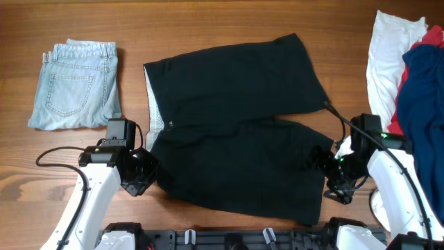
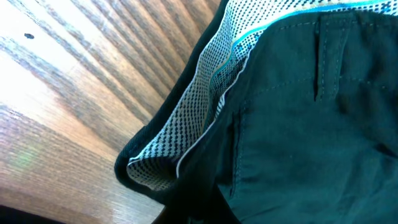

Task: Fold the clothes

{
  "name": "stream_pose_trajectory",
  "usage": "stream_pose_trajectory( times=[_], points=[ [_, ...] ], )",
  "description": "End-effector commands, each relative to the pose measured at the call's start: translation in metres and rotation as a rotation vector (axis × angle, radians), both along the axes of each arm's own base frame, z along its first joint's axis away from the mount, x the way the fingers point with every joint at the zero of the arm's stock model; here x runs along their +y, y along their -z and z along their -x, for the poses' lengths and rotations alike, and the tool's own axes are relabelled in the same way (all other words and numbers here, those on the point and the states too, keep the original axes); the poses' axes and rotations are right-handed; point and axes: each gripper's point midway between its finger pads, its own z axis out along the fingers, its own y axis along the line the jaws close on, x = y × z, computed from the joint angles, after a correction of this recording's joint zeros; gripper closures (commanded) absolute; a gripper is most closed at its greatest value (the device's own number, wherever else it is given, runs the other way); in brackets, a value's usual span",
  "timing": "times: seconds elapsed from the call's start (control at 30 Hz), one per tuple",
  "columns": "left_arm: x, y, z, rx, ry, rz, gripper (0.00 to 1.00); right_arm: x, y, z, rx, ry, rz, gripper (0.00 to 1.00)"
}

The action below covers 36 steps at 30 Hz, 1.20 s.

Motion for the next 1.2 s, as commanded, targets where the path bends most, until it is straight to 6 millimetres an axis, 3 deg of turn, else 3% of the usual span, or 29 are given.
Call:
stream_pose_trajectory(
  times=[0.0,0.17,0.3,0.5,0.67,0.83,1.03,1.17],
  points=[
    [0.001,-0.005,-0.005,-0.027,0.022,0.003,0.94,0.019,0.012,0.015,0.022,-0.012,-0.072,0.01],
    [0.001,-0.005,-0.005,-0.027,0.022,0.000,0.93,0.044,0.029,0.038,0.069,-0.045,-0.144,0.05],
    [0.001,-0.005,-0.005,-0.027,0.022,0.000,0.93,0.052,0.036,0.055,0.110,-0.087,-0.158,0.31],
    [0.001,-0.005,-0.005,-0.026,0.022,0.000,0.92,0.055,0.036,0.064,0.141,-0.105,-0.155,0.29],
    [0.001,-0.005,-0.005,-0.027,0.022,-0.001,0.92,0.070,0.021,0.075,0.149,-0.164,-0.284,0.23],
    [0.001,-0.005,-0.005,-0.026,0.022,0.000,0.92,0.082,0.011,0.069,0.095,-0.194,-0.382,0.21],
    [0.001,-0.005,-0.005,-0.027,0.022,0.000,0.92,0.065,0.024,0.078,0.148,-0.192,-0.260,0.20],
    [0.001,-0.005,-0.005,-0.026,0.022,0.000,0.92,0.064,0.029,0.072,0.133,-0.170,-0.235,0.20]
  ],
)
